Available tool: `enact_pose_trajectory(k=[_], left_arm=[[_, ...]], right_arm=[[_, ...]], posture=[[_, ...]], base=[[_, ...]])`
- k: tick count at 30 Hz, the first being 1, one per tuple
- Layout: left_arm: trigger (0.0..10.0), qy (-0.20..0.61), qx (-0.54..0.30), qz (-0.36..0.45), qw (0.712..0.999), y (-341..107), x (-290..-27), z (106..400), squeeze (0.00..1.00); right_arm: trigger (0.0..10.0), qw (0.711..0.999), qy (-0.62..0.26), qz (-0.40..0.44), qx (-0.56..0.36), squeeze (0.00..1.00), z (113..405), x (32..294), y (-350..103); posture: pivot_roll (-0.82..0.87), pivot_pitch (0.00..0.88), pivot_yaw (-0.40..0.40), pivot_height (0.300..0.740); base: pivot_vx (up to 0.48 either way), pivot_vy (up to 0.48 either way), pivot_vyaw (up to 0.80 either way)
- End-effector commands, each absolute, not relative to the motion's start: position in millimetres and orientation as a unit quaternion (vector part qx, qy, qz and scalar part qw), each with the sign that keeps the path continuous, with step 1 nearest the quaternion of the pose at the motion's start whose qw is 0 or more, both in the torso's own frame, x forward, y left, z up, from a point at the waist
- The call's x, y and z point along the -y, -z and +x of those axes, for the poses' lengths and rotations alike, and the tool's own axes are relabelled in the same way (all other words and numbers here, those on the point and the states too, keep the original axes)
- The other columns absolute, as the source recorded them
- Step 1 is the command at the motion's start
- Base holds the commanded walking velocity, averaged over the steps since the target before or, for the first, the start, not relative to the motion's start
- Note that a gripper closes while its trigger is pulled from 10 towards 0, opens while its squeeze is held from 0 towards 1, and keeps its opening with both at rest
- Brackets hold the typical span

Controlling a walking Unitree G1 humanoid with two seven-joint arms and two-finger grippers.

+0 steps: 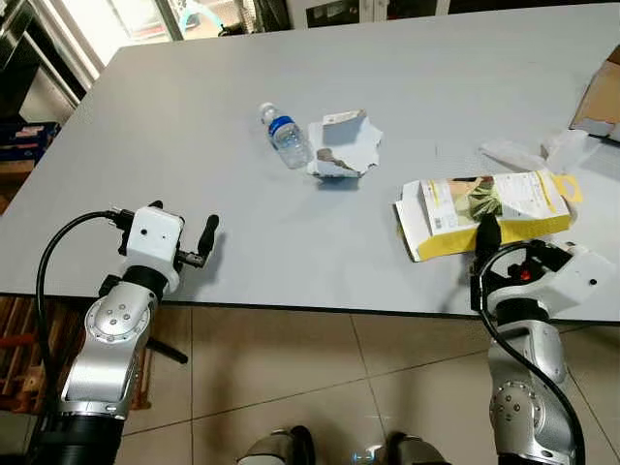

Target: Picking trash to rubbish bin

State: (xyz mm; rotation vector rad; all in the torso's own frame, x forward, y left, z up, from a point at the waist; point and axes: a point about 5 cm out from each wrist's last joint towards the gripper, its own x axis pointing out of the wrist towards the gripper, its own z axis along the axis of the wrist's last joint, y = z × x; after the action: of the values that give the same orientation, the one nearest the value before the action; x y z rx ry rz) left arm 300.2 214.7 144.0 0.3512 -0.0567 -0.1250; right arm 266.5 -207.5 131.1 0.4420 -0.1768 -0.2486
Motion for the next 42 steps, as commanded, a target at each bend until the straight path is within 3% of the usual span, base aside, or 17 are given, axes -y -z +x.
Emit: enact_pose_trajectory(k=[1,2,3,4,5,42], left_arm=[[10.0,0.059,0.028,0.193,0.979,-147,-223,298,0.00],[10.0,0.059,0.028,0.194,0.979,-148,-223,297,0.00],[10.0,0.059,0.028,0.194,0.979,-148,-223,297,0.00],[10.0,0.060,0.029,0.195,0.979,-148,-223,297,0.00],[10.0,0.060,0.029,0.196,0.978,-148,-223,297,0.00],[10.0,0.050,0.020,0.213,0.976,-150,-232,280,0.00]], right_arm=[[10.0,0.958,0.152,0.241,0.010,0.61,259,212,-97],[10.0,0.958,0.152,0.242,0.011,0.52,260,213,-97],[10.0,0.958,0.152,0.242,0.011,0.52,260,213,-97],[10.0,0.958,0.151,0.242,0.014,0.14,262,214,-98],[10.0,0.959,0.150,0.242,0.015,0.00,263,214,-98],[10.0,0.968,0.012,0.245,0.049,0.00,315,182,-123]], posture=[[0.08,0.214,0.212,0.740],[0.08,0.214,0.212,0.740],[0.08,0.214,0.212,0.740],[0.08,0.217,0.213,0.740],[0.08,0.217,0.213,0.740],[0.15,0.238,0.210,0.740]], base=[[0.000,0.000,0.00],[0.000,0.000,0.00],[0.000,0.000,0.00],[0.000,0.000,0.00],[0.000,0.000,0.00],[0.000,0.000,0.00]])
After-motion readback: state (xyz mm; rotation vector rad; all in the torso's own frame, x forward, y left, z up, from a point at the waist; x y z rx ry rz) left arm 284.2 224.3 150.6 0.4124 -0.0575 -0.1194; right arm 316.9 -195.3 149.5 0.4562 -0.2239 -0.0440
